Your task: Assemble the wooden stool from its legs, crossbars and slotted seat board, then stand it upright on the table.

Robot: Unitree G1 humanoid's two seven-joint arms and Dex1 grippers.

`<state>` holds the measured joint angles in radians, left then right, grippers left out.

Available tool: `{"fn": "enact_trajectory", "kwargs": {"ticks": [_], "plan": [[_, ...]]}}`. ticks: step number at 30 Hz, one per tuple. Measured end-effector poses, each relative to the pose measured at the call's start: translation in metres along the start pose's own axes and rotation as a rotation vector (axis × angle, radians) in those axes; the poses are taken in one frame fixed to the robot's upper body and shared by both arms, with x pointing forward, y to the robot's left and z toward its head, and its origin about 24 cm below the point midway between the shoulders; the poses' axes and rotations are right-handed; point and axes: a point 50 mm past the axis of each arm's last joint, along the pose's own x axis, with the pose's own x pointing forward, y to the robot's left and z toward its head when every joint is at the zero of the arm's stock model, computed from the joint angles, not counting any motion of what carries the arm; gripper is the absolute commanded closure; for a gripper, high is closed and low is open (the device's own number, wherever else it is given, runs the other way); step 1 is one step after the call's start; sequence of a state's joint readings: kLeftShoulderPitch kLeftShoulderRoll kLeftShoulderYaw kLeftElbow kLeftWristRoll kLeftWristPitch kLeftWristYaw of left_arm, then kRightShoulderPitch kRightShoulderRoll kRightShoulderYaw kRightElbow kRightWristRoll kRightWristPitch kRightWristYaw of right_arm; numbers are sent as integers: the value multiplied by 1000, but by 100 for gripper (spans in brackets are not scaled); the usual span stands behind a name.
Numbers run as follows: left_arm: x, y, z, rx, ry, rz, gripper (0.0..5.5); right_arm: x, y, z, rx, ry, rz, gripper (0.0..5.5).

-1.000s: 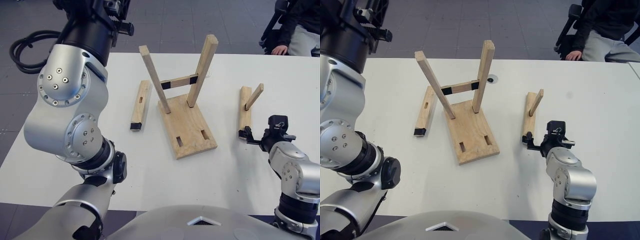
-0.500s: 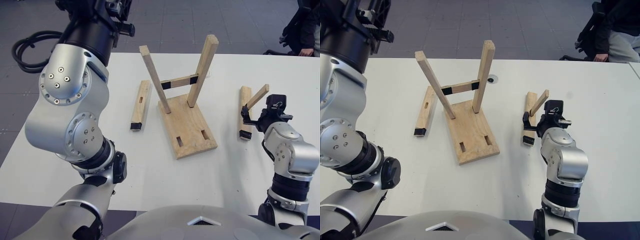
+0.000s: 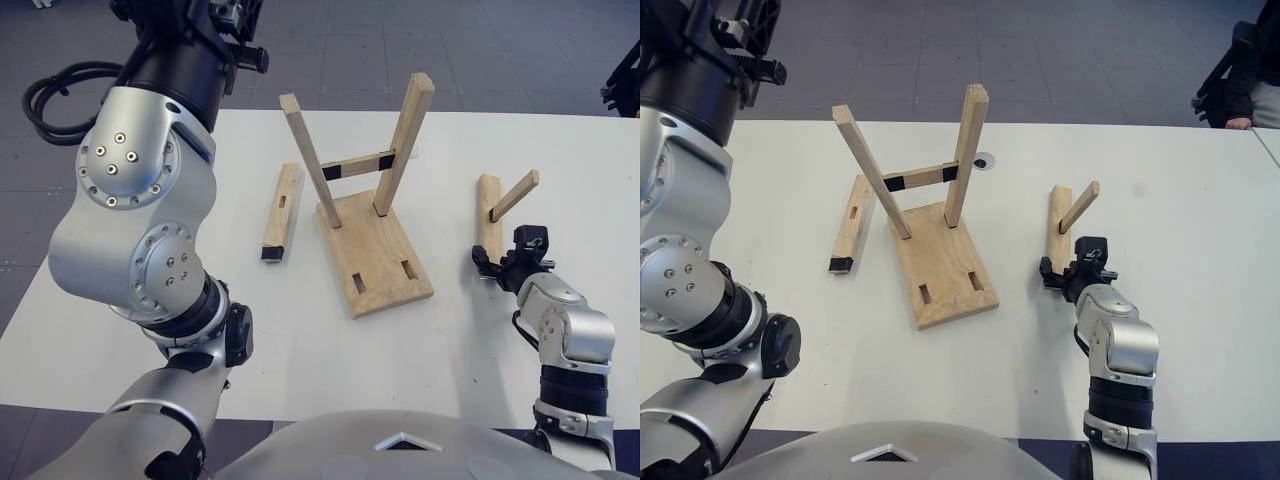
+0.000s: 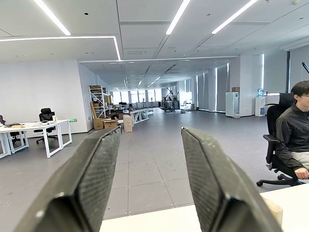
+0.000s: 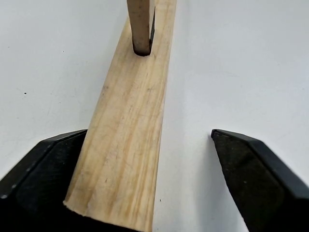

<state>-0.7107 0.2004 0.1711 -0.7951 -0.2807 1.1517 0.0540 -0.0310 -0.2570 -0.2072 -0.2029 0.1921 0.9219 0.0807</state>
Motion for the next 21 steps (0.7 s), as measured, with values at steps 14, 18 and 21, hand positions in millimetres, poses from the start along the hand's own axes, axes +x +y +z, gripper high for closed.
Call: {"fn": "enact_trajectory", "kwargs": {"ticks": [14,18,21], "plan": [[-71,109,-78,393,649,155,319,0,0,10,-38,7,57,342],[-95,52,-129,336,863,-287,319,-7,-1,13,-121,43,128,343],[-97,22,-137,290,843,-476,319,-12,-1,13,-230,67,191,343]]}}
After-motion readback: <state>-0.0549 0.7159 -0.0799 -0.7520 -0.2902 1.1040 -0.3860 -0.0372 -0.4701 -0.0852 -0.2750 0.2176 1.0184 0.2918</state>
